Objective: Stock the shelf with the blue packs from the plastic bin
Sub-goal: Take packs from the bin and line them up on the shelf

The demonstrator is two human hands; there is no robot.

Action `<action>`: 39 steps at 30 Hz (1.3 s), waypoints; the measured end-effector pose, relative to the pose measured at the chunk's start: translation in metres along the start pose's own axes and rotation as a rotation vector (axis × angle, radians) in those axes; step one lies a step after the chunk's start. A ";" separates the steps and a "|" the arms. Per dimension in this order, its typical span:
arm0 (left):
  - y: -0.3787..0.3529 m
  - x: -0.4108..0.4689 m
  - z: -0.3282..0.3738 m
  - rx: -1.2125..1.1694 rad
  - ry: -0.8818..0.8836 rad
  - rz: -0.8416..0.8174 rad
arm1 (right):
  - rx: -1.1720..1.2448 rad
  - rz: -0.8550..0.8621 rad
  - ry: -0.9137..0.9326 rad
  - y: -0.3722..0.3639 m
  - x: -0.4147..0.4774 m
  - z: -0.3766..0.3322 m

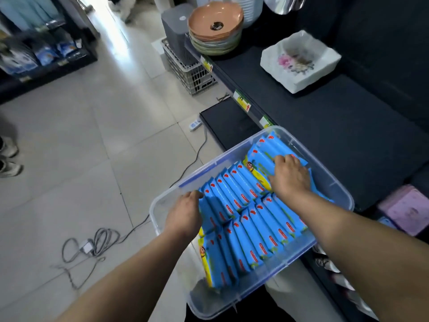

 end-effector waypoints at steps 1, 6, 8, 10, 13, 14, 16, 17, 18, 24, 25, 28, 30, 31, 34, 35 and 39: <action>0.001 0.003 -0.004 0.005 -0.006 -0.009 | 0.032 -0.007 -0.021 -0.001 -0.002 -0.002; 0.000 0.016 -0.017 0.131 -0.116 -0.070 | 0.259 0.021 -0.030 0.007 -0.038 -0.011; -0.002 0.018 -0.015 0.220 -0.224 -0.107 | 0.287 0.043 -0.013 0.012 -0.061 -0.012; -0.004 0.018 -0.010 0.322 -0.348 -0.140 | 0.301 0.072 0.006 0.014 -0.086 -0.013; -0.008 0.018 -0.003 0.474 -0.500 -0.165 | 0.240 0.052 0.017 0.008 -0.116 -0.014; -0.010 0.017 -0.001 0.521 -0.535 -0.170 | 0.220 0.041 0.018 0.005 -0.124 -0.014; -0.014 0.017 0.001 0.620 -0.580 -0.158 | 0.179 0.009 0.003 -0.003 -0.135 -0.012; -0.016 0.018 0.002 0.667 -0.594 -0.144 | 0.157 -0.010 -0.013 -0.006 -0.140 -0.011; -0.016 0.018 0.002 0.712 -0.600 -0.133 | 0.141 -0.035 -0.022 -0.009 -0.143 -0.010; -0.020 0.026 -0.002 0.906 -0.658 -0.141 | 0.048 -0.111 -0.035 -0.017 -0.156 -0.011; -0.020 0.026 -0.003 0.917 -0.664 -0.155 | 0.055 -0.096 -0.052 -0.015 -0.156 -0.012; -0.014 0.026 -0.006 0.879 -0.638 -0.174 | 0.102 -0.059 -0.115 -0.007 -0.158 -0.015; -0.003 0.024 -0.005 0.836 -0.648 -0.126 | 0.112 -0.025 -0.146 0.002 -0.162 -0.019; 0.003 0.023 -0.005 0.810 -0.654 -0.104 | 0.119 -0.002 -0.158 0.007 -0.165 -0.021; 0.023 0.023 -0.001 0.625 -0.617 -0.085 | 0.187 0.082 -0.224 0.023 -0.174 -0.023; 0.030 0.023 0.001 0.534 -0.595 -0.087 | 0.212 0.103 -0.247 0.028 -0.178 -0.024; 0.053 0.016 0.018 0.233 -0.569 -0.115 | 0.298 0.192 -0.321 0.045 -0.201 -0.027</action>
Point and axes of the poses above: each hand's wrist, its own x-axis towards the middle knuckle, its own y-axis out of the back of the hand, z = x × y, the point moved 4 cm from there along x, towards the middle knuckle
